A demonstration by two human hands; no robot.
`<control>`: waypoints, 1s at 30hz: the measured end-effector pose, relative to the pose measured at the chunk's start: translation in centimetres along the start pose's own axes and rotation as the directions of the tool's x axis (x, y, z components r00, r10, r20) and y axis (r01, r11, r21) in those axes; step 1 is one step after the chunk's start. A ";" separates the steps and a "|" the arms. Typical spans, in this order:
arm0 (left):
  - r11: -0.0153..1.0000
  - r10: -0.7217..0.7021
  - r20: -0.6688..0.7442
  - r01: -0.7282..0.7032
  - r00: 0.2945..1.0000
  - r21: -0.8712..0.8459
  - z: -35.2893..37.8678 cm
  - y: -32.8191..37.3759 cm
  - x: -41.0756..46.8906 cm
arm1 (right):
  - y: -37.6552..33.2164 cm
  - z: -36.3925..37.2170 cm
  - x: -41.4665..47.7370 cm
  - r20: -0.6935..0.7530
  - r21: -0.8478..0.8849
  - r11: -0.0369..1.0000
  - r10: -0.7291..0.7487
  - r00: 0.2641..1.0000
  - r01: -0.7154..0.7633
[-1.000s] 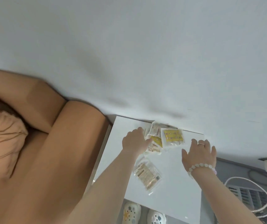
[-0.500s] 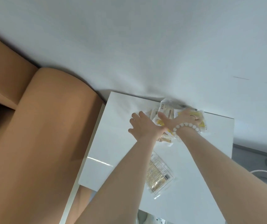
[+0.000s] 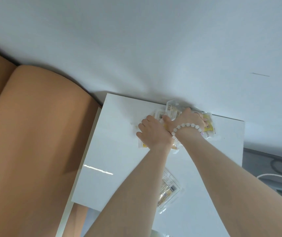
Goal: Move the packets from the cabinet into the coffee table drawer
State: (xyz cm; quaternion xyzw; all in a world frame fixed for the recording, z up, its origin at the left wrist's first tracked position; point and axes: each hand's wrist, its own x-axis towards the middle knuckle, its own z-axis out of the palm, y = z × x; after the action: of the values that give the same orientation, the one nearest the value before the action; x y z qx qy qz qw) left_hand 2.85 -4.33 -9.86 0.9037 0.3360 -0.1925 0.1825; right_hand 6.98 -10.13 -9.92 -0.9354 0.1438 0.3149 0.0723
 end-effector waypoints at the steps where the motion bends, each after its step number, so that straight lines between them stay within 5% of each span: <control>1: 1.000 -0.007 0.014 0.007 1.000 -0.015 0.0 0.0 -0.1 | 0.1 0.0 0.0 -0.006 0.001 1.000 -0.014 1.000 0.014; 8: 0.962 0.007 0.079 0.015 0.997 -0.273 -0.1 -0.3 -0.3 | 2.1 0.7 -0.9 -0.052 -0.065 0.995 -0.077 0.996 0.073; 13: 0.967 0.020 0.166 0.023 0.986 -0.255 -1.1 -1.2 -0.6 | 3.0 1.1 -2.6 -0.054 -0.104 0.992 -0.083 0.995 0.077; 22: 0.943 -0.065 0.191 0.122 0.980 -0.309 -2.2 -3.3 -1.5 | 5.7 2.0 -7.2 -0.107 0.333 0.936 0.154 0.982 -0.111; 30: 0.932 -0.004 0.264 0.099 0.965 -0.350 -3.3 -4.6 -2.9 | 8.2 1.0 -8.3 0.005 0.683 0.707 0.245 0.969 -0.183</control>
State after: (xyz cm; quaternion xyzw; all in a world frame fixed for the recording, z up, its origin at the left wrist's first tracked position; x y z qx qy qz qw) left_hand -1.58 -1.19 -6.59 0.8129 0.3627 -0.2486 0.3819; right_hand -2.44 -15.83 -6.01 -0.8338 0.3591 0.2064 0.3650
